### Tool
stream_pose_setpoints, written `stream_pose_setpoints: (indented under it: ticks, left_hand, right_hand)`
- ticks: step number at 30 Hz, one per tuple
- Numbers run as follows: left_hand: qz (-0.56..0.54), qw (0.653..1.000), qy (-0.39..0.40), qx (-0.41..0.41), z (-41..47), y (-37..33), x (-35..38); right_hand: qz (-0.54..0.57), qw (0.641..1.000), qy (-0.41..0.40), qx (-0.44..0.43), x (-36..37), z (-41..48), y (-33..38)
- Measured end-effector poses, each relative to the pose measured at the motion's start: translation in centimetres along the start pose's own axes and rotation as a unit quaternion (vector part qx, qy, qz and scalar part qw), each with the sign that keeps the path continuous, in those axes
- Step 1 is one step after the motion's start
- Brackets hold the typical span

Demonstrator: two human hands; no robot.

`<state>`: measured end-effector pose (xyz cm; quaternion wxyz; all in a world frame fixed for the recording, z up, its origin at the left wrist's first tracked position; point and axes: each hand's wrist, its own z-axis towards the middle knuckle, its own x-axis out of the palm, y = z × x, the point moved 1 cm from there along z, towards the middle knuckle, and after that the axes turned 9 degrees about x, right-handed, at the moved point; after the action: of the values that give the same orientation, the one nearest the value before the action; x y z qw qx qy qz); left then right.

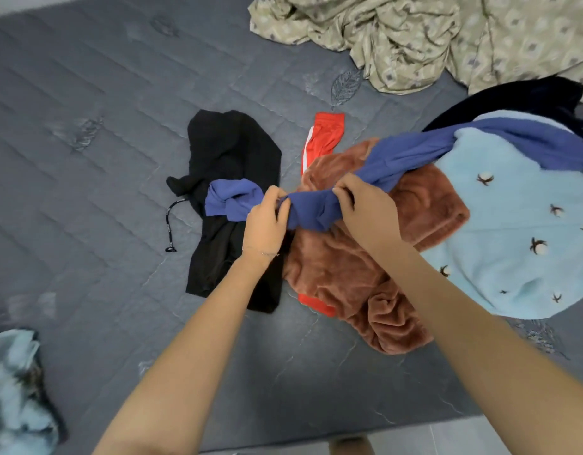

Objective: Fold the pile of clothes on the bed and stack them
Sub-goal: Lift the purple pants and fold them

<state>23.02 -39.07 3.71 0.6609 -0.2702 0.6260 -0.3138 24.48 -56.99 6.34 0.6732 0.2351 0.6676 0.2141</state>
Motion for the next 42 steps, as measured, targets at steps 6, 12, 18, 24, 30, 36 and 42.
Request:
stream_pose_setpoints:
  ticks: [6, 12, 18, 24, 30, 36, 42]
  left_hand:
    - [-0.012, 0.997, -0.075, 0.006, -3.8, 0.7, -11.0]
    - [-0.054, 0.991, -0.121, -0.007, -8.7, 3.6, -23.0]
    - [-0.069, 0.988, -0.139, 0.000, -14.3, 6.5, -35.6]
    - [-0.077, 0.985, -0.154, 0.024, -16.2, 8.8, -44.8]
    - [-0.065, 0.984, -0.166, 0.000, -17.4, 10.3, -48.3]
    - [-0.086, 0.991, -0.043, 0.088, -18.1, 7.5, -48.1]
    - [-0.179, 0.970, 0.160, 0.020, -18.3, 2.2, -43.6]
  right_hand:
    - [0.067, 0.997, 0.010, -0.049, -1.1, -2.5, 13.1]
    - [0.065, 0.997, 0.037, -0.037, 1.7, -8.5, 25.4]
    - [0.101, 0.994, 0.035, 0.005, 5.3, -15.0, 37.4]
    - [0.188, 0.980, 0.015, 0.065, 6.1, -17.6, 44.7]
    - [0.290, 0.941, 0.072, 0.158, 4.8, -17.3, 45.6]
    - [0.296, 0.930, 0.140, 0.167, 4.1, -17.7, 45.8]
    - [0.276, 0.928, 0.182, 0.172, 4.9, -18.1, 45.2]
